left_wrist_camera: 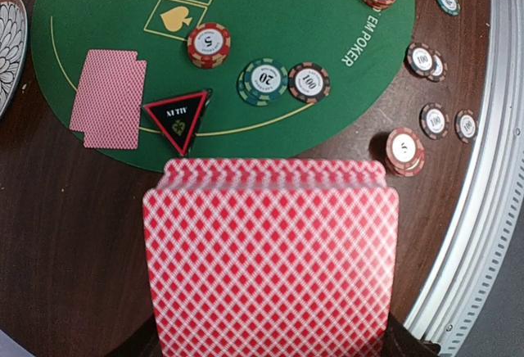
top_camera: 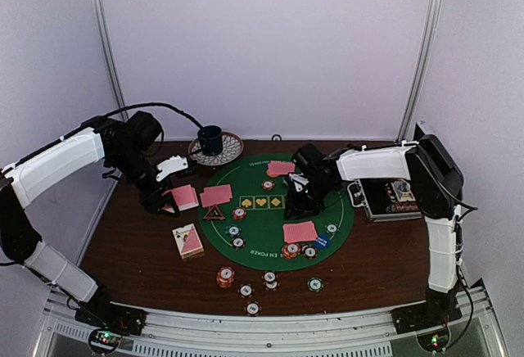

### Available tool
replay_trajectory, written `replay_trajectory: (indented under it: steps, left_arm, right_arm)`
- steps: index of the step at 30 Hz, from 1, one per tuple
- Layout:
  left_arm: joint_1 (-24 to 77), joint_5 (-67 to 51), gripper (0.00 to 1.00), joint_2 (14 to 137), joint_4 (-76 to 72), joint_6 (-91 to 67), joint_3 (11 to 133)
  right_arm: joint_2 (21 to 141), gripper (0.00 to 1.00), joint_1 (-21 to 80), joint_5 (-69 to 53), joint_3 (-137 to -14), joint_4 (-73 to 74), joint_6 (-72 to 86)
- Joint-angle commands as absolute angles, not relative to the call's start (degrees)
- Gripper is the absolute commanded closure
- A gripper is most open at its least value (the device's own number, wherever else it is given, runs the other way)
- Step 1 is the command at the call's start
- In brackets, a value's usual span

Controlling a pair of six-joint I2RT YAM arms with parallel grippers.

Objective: Distribute texas hold em gaming equipment

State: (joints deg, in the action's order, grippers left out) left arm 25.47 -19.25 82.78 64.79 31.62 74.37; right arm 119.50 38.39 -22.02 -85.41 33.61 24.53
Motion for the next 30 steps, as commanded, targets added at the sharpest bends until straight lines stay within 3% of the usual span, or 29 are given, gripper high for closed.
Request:
replay_trajectory:
  steps: [1,15,23,25,29,30]
  left_arm:
    - [25.1,-20.0,1.00,81.8,64.3,32.2,74.8]
    - [25.1,-20.2,1.00,81.5,64.3,32.3,74.9]
    - [25.1,-20.5,1.00,81.2,64.3,32.3,75.0]
    - [25.1,-20.5,1.00,81.3,64.7,32.4,75.3]
    - [25.1,-20.1,1.00,81.1,65.1,32.6,75.6]
    - [25.1,-19.8,1.00,80.9,65.2,32.8,75.6]
  right_arm:
    - [118.7,0.60,38.8,-20.0,-83.0,31.8,24.3]
    - [112.5,0.61,39.4,-20.8,-73.8,29.0,26.7]
    - [109.3,0.60,39.5,-21.5,-75.2,32.1,26.2]
    - [108.7,0.53,39.5,-20.5,-77.5,35.3,24.7]
    - [106.8,0.20,39.6,-17.4,-82.6,42.3,22.4]
    - [106.0,0.06,39.7,-15.8,-83.6,44.4,22.5]
